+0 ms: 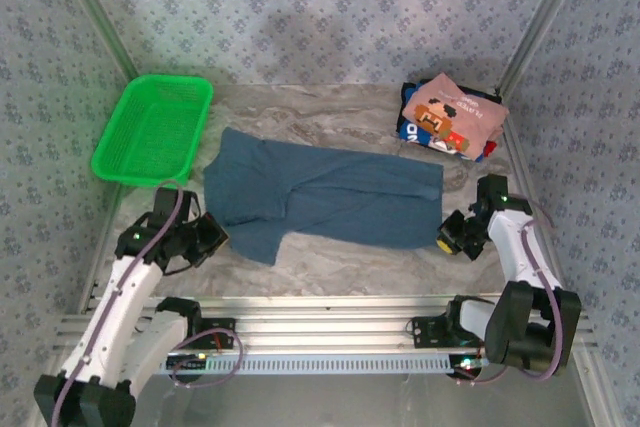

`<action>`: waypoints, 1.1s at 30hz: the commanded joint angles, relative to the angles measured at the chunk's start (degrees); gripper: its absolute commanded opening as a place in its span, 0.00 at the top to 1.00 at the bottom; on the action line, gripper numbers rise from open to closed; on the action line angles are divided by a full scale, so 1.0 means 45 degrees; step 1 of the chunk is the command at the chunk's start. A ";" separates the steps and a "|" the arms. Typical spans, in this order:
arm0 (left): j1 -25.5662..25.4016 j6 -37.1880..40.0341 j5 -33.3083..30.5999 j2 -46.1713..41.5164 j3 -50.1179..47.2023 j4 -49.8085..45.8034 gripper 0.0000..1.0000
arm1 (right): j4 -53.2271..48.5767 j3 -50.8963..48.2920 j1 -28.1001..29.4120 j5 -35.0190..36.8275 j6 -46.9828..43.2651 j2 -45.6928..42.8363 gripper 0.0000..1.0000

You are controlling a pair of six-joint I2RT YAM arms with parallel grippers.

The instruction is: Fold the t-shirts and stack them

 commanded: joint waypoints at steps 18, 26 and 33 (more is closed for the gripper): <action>0.0608 0.2533 0.1231 0.6561 0.5236 0.2470 1.00 | 0.0368 0.2460 -0.0264 0.0268 -0.1360 0.2916 1.00; 0.1220 0.3567 0.1266 0.8440 0.7184 0.2549 1.00 | 0.0655 0.3312 -0.0465 0.0157 -0.1741 0.4306 1.00; 0.1564 0.4239 0.1289 1.0219 0.8777 0.2669 1.00 | 0.0919 0.3926 -0.0523 0.0209 -0.1989 0.5596 1.00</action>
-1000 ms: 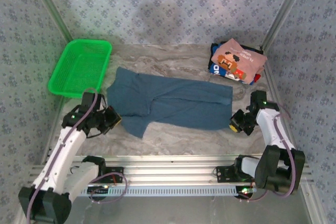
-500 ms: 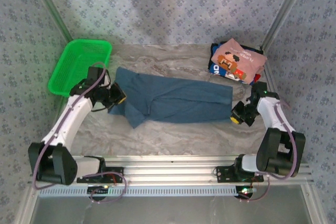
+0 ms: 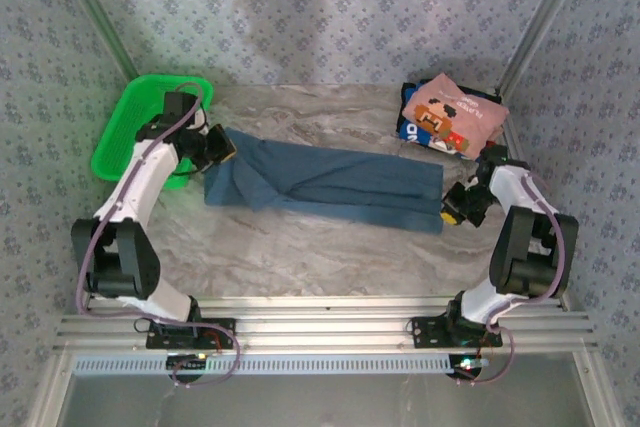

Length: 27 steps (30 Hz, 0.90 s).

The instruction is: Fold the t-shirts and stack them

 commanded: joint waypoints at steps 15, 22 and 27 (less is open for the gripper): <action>0.0534 0.1391 0.0241 0.3237 0.3454 -0.0238 1.00 | 0.0188 0.1744 -0.0286 0.0391 -0.0856 0.2643 1.00; 0.0623 0.1521 0.0096 0.4035 0.3847 -0.0279 1.00 | 0.0277 0.2317 -0.0297 0.0476 -0.1035 0.3381 1.00; 0.0763 0.1589 -0.0120 0.4315 0.3780 -0.0281 1.00 | 0.0234 0.3009 -0.0307 0.0479 -0.1110 0.3812 1.00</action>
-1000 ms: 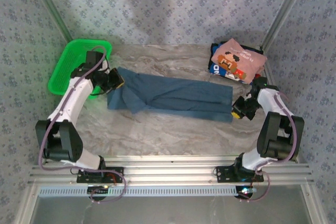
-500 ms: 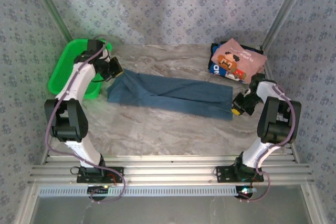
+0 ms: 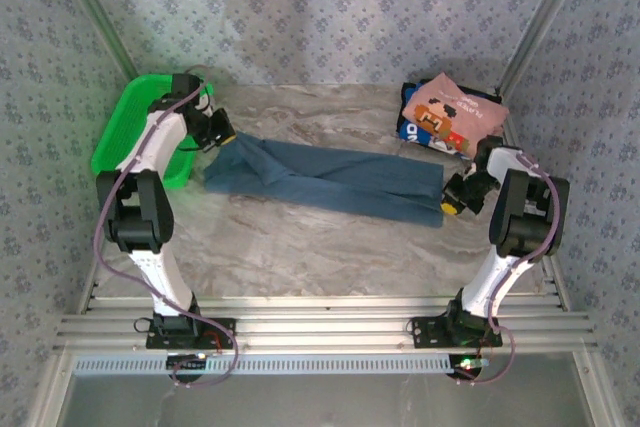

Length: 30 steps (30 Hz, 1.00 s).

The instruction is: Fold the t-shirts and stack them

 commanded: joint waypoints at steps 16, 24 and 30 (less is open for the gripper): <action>0.0381 0.0404 -0.0062 0.0747 0.0122 0.0153 1.00 | -0.0436 0.2244 0.0064 0.0028 -0.0332 0.1283 0.96; 0.0480 0.0065 -0.0042 0.0619 -0.0475 0.0723 0.87 | -0.0064 0.1293 -0.0258 0.0167 0.0230 0.0323 0.67; 0.0600 -0.0713 0.0226 0.0323 -0.0683 0.1770 0.47 | 0.0353 0.0317 -0.0927 0.0050 0.0591 -0.1890 0.55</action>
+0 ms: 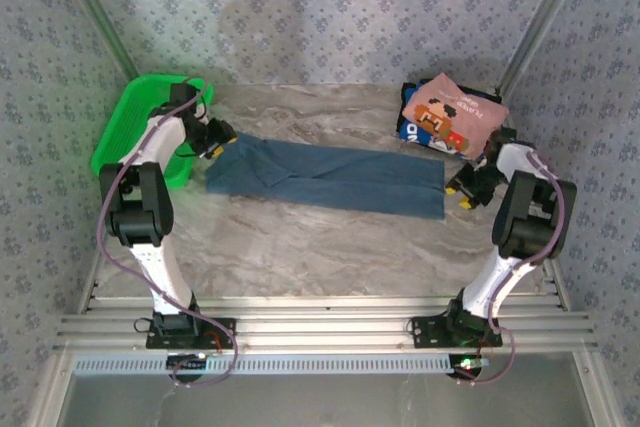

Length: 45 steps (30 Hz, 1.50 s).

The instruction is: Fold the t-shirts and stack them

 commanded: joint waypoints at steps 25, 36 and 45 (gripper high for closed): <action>-0.1173 -0.1920 0.0252 -0.3197 -0.4362 0.2113 0.74 | 0.3471 -0.0713 0.2026 -0.2522 0.1168 0.1036 0.90; -0.1123 -0.1769 -0.1634 -0.0965 -0.4662 0.2307 0.79 | 0.3305 0.0151 0.1938 -0.1528 0.0889 0.1499 0.81; -0.1159 -0.1670 -0.2825 -0.0546 -0.5481 0.1883 0.81 | 0.2207 -0.0100 0.3601 -0.0464 0.0414 0.0520 0.73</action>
